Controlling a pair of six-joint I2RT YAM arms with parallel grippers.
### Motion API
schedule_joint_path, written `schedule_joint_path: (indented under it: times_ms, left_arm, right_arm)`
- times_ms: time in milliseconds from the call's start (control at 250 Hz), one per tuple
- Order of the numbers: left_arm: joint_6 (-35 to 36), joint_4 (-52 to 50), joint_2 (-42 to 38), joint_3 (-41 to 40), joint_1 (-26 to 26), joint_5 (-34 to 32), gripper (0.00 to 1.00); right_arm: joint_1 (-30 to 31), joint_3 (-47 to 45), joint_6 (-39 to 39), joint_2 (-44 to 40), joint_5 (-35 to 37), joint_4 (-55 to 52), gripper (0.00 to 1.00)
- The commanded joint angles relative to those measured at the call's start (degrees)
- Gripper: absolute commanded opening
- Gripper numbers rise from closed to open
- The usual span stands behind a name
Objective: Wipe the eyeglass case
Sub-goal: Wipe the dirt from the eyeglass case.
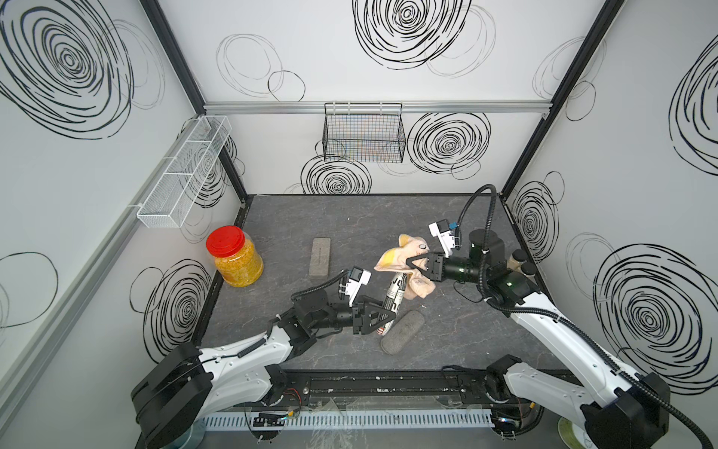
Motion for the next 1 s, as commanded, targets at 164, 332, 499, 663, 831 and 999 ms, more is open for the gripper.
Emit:
schedule_joint_path:
  times_ms: [164,332,499,663,831,999]
  left_arm:
    - [1.01,4.86,0.15,1.41,-0.96,0.12,0.55]
    - [1.21,4.6,0.49,1.53,-1.14,-0.06,0.55]
    - [1.28,4.13,-0.01,1.91,-1.85,-0.37,0.55]
    - [1.81,3.46,-0.42,1.67,-2.19,-1.12,0.55]
    - [2.0,3.31,-0.16,2.19,-2.36,-0.77,0.55]
    - [2.09,3.13,-0.2,2.09,-2.54,-0.9,0.55]
  right_arm:
    - [0.18,-0.5,0.94,-5.66,-5.6,7.92,0.0]
    - [1.35,2.15,-3.28,-2.15,2.5,-1.61,0.0]
    - [1.34,5.36,-4.03,-1.08,1.55,-5.62,0.0]
    - [1.42,2.29,-1.06,-5.92,-6.18,5.35,0.0]
    - [2.64,2.53,-2.02,-3.1,-5.49,2.92,0.0]
    - [3.01,5.62,-5.34,1.84,2.91,-6.9,0.0]
